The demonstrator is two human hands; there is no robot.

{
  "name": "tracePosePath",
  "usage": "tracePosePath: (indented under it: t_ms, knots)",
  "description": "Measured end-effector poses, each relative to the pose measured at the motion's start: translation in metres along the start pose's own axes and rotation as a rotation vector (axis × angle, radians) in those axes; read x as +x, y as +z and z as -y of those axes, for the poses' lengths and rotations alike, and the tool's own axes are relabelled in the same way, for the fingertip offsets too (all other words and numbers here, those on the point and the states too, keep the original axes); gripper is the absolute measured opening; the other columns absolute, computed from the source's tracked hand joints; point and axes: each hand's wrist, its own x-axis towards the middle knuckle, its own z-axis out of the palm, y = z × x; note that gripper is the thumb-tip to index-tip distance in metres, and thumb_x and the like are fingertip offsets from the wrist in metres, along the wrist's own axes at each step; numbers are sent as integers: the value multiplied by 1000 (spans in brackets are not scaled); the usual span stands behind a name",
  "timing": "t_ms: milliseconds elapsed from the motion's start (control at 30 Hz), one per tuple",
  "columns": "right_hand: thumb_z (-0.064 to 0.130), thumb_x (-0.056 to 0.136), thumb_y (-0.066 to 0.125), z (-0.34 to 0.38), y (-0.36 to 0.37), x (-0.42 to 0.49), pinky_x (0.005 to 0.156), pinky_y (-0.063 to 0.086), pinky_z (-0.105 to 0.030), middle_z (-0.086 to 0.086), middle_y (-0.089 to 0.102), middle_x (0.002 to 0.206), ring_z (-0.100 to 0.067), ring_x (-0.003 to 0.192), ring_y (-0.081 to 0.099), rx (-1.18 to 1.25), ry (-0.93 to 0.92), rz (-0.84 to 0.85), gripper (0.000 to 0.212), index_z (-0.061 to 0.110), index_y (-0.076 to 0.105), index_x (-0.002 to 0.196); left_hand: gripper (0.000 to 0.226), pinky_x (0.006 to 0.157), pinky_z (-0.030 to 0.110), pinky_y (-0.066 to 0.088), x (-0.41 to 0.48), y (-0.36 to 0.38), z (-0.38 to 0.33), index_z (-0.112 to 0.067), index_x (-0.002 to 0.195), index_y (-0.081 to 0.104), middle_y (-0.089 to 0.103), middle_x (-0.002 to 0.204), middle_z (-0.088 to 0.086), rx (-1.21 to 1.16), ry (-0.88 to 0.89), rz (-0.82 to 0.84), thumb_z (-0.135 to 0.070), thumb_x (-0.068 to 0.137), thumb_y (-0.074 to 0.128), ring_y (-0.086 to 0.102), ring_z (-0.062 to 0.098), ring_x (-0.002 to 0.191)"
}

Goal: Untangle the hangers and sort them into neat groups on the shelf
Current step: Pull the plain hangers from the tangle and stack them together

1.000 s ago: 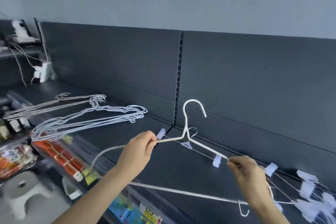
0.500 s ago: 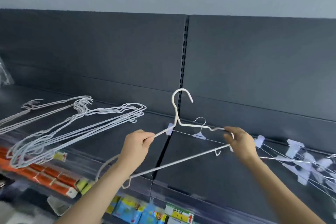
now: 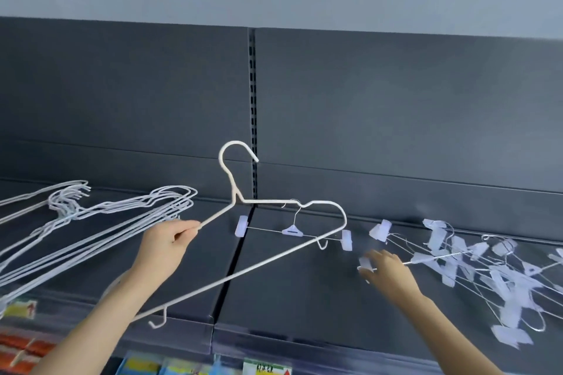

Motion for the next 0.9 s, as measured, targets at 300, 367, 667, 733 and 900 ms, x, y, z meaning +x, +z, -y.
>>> tracePosePath:
  t_ms: [300,367,667,733,900]
  knots:
    - [25,85,54,23,-21,15,69,38,-31,-3,60,95,-27,94,57,-105,-92,-168,11,17,55,93,19,77,12,43,17,-36,25,0,98,70,71,91,7,-11,-122,-107,2,85,58,60,18,84]
    - [20,86,56,55,-24,20,72,39,-35,-7,63,95,-29,92,56,-33,-196,-227,5,16,57,88,17,78,15,43,18,-44,27,1,97,70,69,88,-2,-1,-123,-134,1,84,59,59,17,85]
    - [5,79,66,239,-18,28,82,48,-48,-14,63,114,-40,101,57,129,-689,-369,37,3,59,116,20,62,-3,35,20,-103,47,2,100,69,66,89,4,69,-98,-153,3,86,55,55,8,74]
    - [5,75,70,275,-8,29,82,49,-51,-17,64,112,-42,100,59,120,-735,-387,41,0,60,115,21,64,-1,36,19,-121,61,-2,102,69,69,95,7,79,-121,-154,1,87,54,56,11,79]
    - [17,88,57,363,24,21,96,37,-45,-12,63,114,-36,107,55,133,-750,-306,33,8,58,120,20,76,21,41,16,-184,108,-7,101,71,70,98,8,120,-147,-170,-4,87,56,60,14,82]
